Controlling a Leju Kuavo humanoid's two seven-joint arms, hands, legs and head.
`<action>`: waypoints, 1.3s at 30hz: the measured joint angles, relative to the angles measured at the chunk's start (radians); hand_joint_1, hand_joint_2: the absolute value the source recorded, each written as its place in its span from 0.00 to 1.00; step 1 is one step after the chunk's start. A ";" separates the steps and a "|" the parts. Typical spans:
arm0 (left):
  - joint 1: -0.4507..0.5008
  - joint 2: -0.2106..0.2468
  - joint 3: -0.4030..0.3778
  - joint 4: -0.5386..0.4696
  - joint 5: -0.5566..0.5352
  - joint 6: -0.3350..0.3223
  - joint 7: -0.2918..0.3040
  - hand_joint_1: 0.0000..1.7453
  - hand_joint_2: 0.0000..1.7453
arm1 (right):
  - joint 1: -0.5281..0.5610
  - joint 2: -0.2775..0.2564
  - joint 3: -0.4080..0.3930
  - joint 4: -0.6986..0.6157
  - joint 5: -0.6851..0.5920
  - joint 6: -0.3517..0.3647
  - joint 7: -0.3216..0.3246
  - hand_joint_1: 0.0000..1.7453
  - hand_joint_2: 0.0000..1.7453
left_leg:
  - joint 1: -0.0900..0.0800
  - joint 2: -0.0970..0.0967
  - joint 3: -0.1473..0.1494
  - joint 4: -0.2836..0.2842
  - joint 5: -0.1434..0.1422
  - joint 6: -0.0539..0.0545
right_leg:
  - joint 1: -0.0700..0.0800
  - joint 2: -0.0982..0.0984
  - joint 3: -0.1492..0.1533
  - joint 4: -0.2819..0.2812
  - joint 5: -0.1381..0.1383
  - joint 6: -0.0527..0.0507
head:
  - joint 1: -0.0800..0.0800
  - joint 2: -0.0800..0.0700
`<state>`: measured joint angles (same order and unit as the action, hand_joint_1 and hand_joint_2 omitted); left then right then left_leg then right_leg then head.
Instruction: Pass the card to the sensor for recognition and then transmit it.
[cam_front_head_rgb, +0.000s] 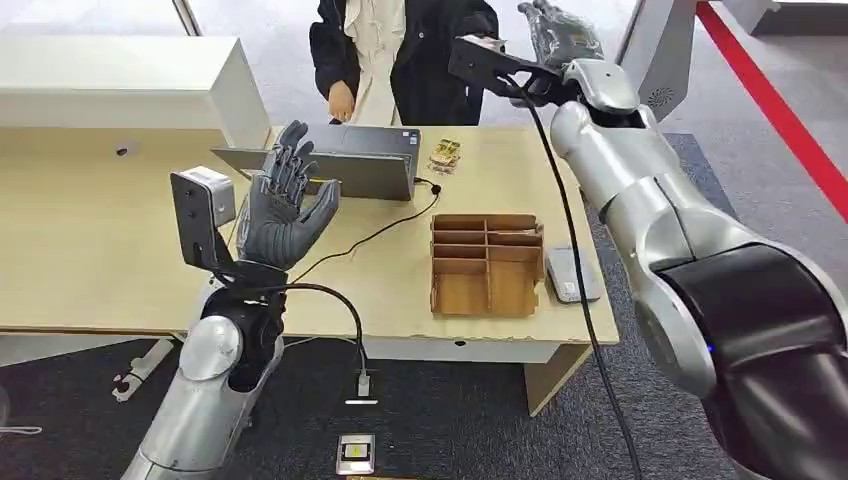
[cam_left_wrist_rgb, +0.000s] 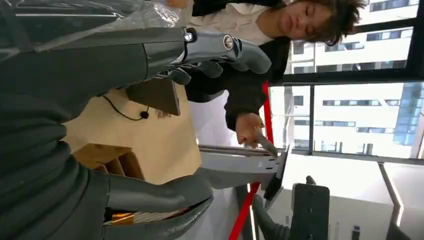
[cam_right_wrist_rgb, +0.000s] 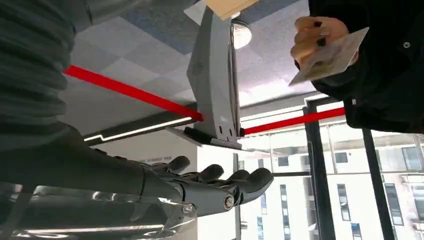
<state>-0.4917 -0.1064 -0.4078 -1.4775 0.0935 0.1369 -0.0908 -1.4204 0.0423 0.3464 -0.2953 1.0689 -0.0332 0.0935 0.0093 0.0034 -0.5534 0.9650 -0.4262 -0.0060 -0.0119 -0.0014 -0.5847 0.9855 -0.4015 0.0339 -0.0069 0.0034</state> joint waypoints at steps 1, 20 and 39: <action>-0.001 0.000 0.000 0.002 0.000 -0.001 0.000 0.00 1.00 | 0.001 -0.002 0.000 0.000 -0.002 -0.001 0.000 0.00 1.00 | 0.000 0.000 0.000 0.000 0.000 0.000 | 0.000 0.000 0.000 0.000 0.000 0.000 | 0.000 0.000; 0.039 0.014 0.015 -0.041 -0.035 0.034 0.060 0.00 1.00 | 0.077 -0.014 -0.102 -0.032 -0.340 -0.146 -0.349 0.00 1.00 | 0.000 0.000 0.000 0.000 0.000 0.000 | 0.000 0.000 0.001 0.000 0.000 0.000 | 0.000 0.000; 0.132 0.045 0.047 -0.211 -0.071 0.058 0.158 0.00 1.00 | 0.415 -0.030 -0.045 -0.254 -0.353 -0.031 -0.253 0.00 1.00 | 0.000 -0.001 0.000 0.000 0.000 0.000 | 0.001 0.000 0.001 0.000 0.000 0.000 | 0.000 0.000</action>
<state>-0.3599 -0.0614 -0.3605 -1.6888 0.0225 0.1946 0.0671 -1.0055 0.0122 0.3010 -0.5491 0.7160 -0.0641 -0.1592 0.0097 0.0029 -0.5534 0.9647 -0.4263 -0.0059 -0.0113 -0.0016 -0.5835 0.9856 -0.4017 0.0339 -0.0069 0.0034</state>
